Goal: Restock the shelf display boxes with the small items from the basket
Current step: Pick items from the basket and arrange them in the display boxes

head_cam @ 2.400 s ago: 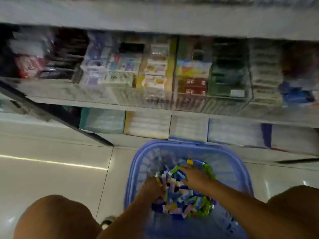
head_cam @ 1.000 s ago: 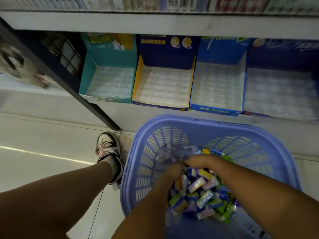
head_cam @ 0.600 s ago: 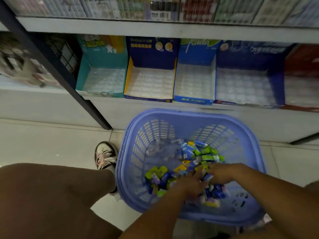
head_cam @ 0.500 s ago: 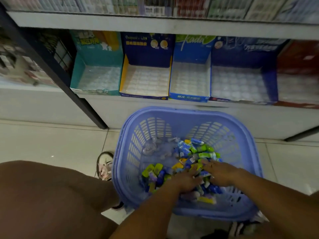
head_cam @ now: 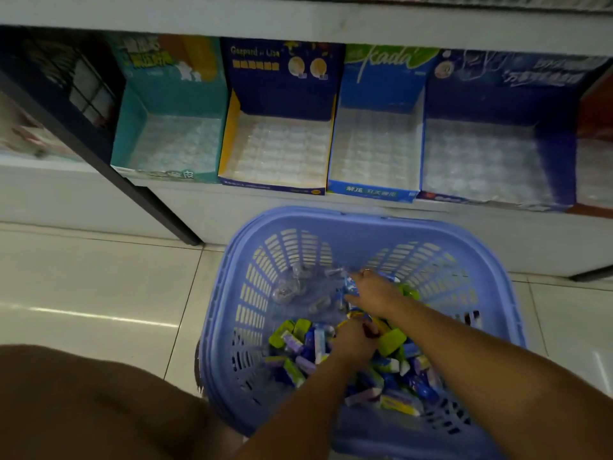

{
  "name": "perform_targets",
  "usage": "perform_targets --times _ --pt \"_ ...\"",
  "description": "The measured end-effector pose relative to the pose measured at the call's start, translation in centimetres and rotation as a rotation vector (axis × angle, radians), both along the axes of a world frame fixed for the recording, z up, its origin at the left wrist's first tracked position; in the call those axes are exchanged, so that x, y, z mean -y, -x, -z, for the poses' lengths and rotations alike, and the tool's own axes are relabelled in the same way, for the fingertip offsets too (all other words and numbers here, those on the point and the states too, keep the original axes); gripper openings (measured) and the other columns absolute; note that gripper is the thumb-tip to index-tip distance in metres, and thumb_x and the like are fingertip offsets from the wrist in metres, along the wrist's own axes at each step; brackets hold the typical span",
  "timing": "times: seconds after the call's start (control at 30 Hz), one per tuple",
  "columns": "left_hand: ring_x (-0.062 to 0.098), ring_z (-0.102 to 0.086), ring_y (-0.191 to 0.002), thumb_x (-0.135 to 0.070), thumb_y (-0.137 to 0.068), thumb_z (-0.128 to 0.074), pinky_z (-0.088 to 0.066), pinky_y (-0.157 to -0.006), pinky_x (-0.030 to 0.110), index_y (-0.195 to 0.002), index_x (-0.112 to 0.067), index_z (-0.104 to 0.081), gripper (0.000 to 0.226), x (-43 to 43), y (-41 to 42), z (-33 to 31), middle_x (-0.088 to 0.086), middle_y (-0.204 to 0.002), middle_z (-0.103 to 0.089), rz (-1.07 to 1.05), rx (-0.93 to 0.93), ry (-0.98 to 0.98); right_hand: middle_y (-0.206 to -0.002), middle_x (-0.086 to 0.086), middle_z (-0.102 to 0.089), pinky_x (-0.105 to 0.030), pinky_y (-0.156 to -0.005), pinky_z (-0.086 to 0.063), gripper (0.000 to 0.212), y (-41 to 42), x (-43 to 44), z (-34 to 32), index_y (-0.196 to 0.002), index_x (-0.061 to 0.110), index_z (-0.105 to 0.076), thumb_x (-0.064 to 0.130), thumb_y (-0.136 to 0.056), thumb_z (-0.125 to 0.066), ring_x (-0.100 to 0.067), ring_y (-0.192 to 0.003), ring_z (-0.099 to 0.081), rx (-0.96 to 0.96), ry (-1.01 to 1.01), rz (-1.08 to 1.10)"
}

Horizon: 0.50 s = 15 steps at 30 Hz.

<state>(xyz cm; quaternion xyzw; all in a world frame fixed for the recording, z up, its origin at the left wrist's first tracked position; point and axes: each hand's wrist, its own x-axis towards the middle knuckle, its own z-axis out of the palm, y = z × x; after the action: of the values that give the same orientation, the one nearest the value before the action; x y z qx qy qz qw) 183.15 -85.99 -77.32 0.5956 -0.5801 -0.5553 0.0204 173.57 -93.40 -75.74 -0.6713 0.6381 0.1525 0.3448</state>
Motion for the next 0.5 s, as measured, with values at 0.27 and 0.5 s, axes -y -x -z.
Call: perform_targets --times 0.27,0.5 --pt "0.034 -0.055 -0.114 -0.014 -0.096 -0.043 -0.043 -0.093 0.039 -0.121 -0.001 -0.056 0.030 4.0 -3.6 1.4 0.019 -0.125 -0.059 0.172 0.362 0.062 -0.133 -0.008 -0.047 -0.038 -0.109 -0.025 0.067 -3.1 -0.6 6.4 -0.133 0.014 -0.039 0.062 -0.087 -0.045 -0.028 -0.128 -0.033 -0.201 0.280 0.129" --pt "0.030 -0.027 -0.138 -0.022 -0.093 -0.047 -0.021 -0.114 0.038 -0.144 -0.009 -0.032 0.055 6.3 -5.6 4.2 0.013 -0.149 -0.030 0.133 0.371 0.110 -0.126 -0.004 -0.055 -0.040 -0.103 -0.032 0.048 -1.9 0.6 6.0 -0.124 0.021 -0.054 0.051 -0.088 -0.046 -0.026 -0.126 -0.034 -0.228 0.169 -0.194"
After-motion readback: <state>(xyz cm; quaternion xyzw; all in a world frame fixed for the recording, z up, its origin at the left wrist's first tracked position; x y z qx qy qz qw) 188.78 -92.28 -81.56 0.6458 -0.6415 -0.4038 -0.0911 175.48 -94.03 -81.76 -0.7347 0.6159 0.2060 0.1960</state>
